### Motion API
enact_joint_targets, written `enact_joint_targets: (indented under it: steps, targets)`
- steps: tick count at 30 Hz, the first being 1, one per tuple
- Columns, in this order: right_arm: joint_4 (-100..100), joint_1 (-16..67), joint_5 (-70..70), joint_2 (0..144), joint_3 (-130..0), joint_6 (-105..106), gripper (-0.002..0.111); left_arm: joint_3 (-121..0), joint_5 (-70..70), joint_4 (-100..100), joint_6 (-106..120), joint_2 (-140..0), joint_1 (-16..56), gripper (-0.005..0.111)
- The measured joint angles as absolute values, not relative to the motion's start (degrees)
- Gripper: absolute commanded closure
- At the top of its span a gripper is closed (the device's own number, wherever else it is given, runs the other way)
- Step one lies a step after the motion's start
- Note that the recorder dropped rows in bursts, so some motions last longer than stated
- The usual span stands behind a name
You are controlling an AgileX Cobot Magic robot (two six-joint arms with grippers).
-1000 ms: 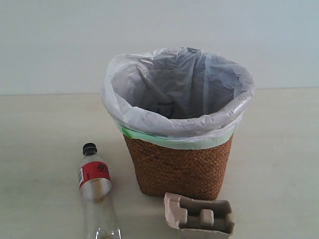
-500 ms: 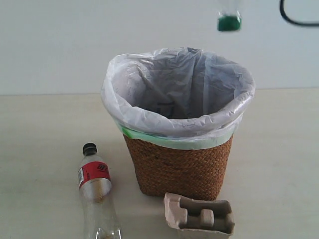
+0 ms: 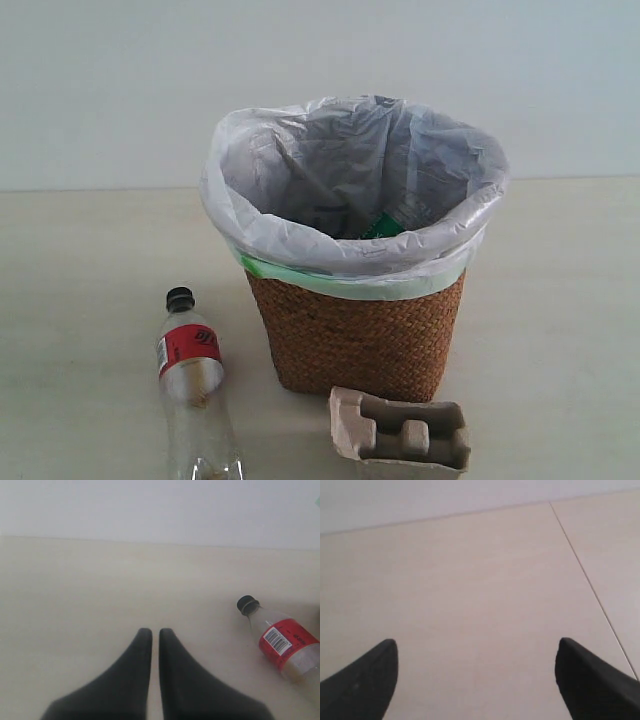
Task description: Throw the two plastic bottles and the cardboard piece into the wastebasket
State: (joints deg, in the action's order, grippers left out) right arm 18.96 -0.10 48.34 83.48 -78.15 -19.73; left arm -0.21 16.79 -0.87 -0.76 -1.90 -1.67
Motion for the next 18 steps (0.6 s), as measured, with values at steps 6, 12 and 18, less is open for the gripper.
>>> enact_joint_targets:
  steps: [6,12,18]
  targets:
    - [19.13,-4.43,41.38,83.56,-65.82,-19.92,0.053,-0.21,16.79,-0.87,-0.76,-1.9,-1.67,0.102]
    - [8.21,-1.85,38.8,83.72,-60.33,-15.28,0.107,-0.21,16.79,-0.87,-0.76,-1.9,-1.67,0.102]
    - [-1.69,10.95,41.17,75.87,-59.95,-10.57,0.107,-0.21,16.79,-0.87,-0.76,-1.9,-1.67,0.102]
